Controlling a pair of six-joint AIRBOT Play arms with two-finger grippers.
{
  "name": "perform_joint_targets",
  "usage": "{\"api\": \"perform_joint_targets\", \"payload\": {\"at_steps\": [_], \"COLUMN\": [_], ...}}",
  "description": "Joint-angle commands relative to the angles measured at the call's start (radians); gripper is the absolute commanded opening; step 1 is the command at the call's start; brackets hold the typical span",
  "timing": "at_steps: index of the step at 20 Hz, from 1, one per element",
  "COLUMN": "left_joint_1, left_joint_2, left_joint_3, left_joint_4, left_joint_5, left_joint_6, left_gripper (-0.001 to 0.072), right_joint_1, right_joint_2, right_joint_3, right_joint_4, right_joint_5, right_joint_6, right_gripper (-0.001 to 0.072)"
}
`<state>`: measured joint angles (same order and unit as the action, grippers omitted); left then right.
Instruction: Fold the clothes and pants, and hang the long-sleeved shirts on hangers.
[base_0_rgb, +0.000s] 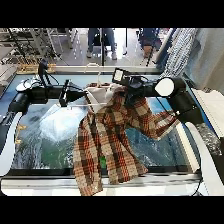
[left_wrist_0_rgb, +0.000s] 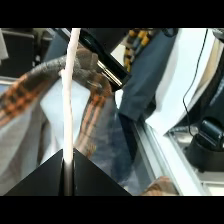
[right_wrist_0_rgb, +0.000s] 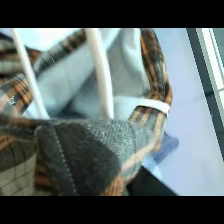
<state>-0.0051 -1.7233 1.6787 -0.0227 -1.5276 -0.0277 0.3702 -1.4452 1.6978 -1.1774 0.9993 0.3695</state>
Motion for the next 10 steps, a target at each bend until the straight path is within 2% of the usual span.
{"api": "perform_joint_targets", "payload": {"at_steps": [1,2,3,5,7,9,10], "left_joint_1": [-0.014,-0.013,-0.003,0.034,0.079,0.122,0.141], "left_joint_2": [0.0,0.002,0.007,0.031,0.084,0.172,0.225], "left_joint_3": [0.001,0.001,0.001,0.002,0.002,0.002,0.001], "left_joint_4": [-0.017,-0.015,-0.01,-0.006,0.029,0.22,0.377], "left_joint_5": [0.187,0.264,0.34,0.358,0.392,0.506,0.581], "left_joint_6": [0.01,-0.004,-0.068,-0.083,-0.159,-0.335,-0.525], "left_gripper": [0.0265,0.0638,0.072,0.072,0.072,0.072,0.0719], "right_joint_1": [0.029,0.026,0.026,0.026,0.026,0.026,0.026], "right_joint_2": [-0.013,-0.013,-0.013,-0.013,-0.014,-0.016,-0.016], "right_joint_3": [-0.003,-0.003,-0.003,-0.007,-0.014,-0.014,-0.014], "right_joint_4": [0.014,-0.01,-0.052,-0.137,-0.198,-0.266,-0.293], "right_joint_5": [0.005,0.03,0.062,0.125,0.133,0.132,0.128], "right_joint_6": [-0.007,0.029,0.07,0.139,0.224,0.369,0.433], "right_gripper": [0.0053,0.0054,0.0053,0.0052,0.0051,0.005,0.005]}}
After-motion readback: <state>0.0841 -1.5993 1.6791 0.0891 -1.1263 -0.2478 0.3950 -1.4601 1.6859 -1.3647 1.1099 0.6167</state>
